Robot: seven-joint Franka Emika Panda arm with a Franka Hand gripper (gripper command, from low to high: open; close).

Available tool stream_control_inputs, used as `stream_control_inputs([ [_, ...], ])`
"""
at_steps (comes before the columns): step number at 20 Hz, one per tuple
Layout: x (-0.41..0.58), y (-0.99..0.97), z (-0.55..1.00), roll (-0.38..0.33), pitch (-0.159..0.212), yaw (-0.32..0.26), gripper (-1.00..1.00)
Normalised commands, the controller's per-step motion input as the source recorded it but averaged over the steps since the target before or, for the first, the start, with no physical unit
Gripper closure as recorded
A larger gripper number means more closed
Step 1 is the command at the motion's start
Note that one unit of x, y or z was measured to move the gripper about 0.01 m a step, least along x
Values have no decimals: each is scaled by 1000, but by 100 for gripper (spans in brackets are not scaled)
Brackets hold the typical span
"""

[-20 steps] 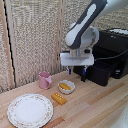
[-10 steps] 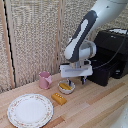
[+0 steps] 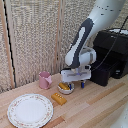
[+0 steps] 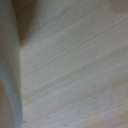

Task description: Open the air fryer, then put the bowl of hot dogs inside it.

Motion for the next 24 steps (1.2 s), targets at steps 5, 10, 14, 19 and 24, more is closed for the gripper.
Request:
stream_control_inputs([
  [5,0,-57,0,17,0,27,100],
  [10,0,-13,0,22,-106,9,100],
  [14,0,0,0,15,-77,-1,100],
  [19,6,0,-12,0,0,0,100],
  [24,41,0,49,0,-2,-18,100],
])
